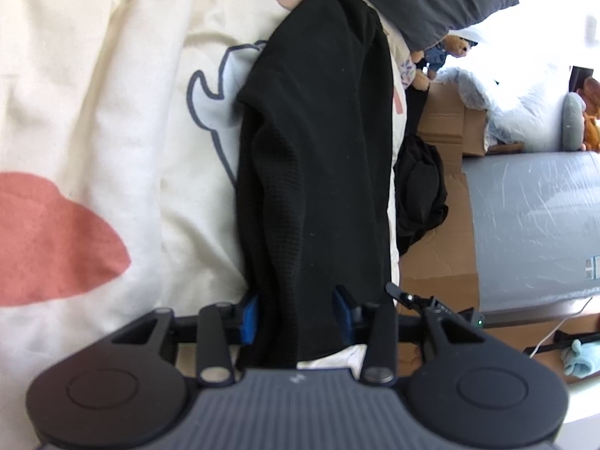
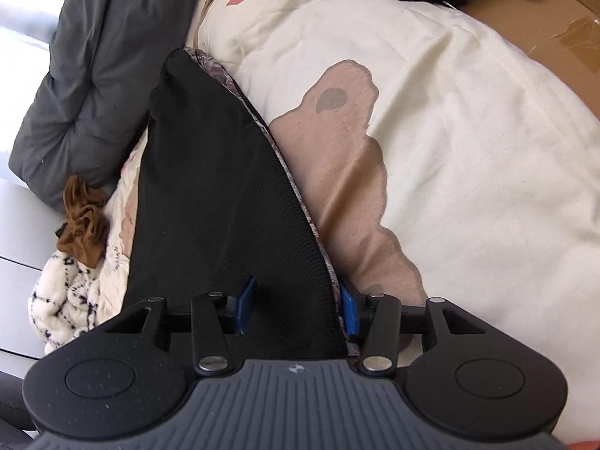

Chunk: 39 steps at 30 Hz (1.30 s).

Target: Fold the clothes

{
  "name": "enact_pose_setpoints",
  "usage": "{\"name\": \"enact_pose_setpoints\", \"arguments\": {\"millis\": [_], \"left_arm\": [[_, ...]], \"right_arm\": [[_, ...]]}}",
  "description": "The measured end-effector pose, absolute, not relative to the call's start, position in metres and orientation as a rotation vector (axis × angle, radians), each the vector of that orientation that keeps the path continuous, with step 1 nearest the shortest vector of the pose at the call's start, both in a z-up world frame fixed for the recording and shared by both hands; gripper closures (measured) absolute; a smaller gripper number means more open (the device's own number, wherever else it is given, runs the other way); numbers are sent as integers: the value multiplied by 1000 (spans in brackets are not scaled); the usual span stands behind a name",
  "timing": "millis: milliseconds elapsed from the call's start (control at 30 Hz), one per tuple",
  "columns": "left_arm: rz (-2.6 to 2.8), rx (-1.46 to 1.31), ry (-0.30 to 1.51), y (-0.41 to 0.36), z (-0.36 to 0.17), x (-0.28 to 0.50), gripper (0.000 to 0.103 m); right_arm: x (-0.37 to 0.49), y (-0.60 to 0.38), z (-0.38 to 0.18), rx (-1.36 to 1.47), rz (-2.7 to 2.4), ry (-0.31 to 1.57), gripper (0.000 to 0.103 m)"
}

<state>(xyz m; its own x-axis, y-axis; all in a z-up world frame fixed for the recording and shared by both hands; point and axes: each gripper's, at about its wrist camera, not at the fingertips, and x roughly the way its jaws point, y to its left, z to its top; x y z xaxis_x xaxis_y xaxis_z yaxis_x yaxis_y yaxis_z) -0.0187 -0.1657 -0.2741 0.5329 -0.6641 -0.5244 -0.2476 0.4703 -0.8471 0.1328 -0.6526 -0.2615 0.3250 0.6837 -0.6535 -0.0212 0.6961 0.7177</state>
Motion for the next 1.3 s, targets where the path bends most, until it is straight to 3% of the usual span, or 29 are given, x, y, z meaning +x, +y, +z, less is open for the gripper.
{"name": "enact_pose_setpoints", "arguments": {"millis": [67, 133, 233, 733, 1300], "left_arm": [[-304, -1075, 1032, -165, -273, -18, 95], [-283, -1039, 1047, -165, -268, -16, 96], [-271, -1057, 1036, -161, -263, -16, 98], [-317, -1093, 887, -141, -167, 25, 99], [-223, -1154, 691, -115, -76, -27, 99]], "right_arm": [[131, -652, -259, 651, 511, 1170, 71], [129, -650, -256, 620, 508, 1183, 90], [124, -650, -249, 635, 503, 1157, 93], [88, -642, -188, 783, 513, 968, 97], [10, -617, -118, 865, 539, 765, 97]]}}
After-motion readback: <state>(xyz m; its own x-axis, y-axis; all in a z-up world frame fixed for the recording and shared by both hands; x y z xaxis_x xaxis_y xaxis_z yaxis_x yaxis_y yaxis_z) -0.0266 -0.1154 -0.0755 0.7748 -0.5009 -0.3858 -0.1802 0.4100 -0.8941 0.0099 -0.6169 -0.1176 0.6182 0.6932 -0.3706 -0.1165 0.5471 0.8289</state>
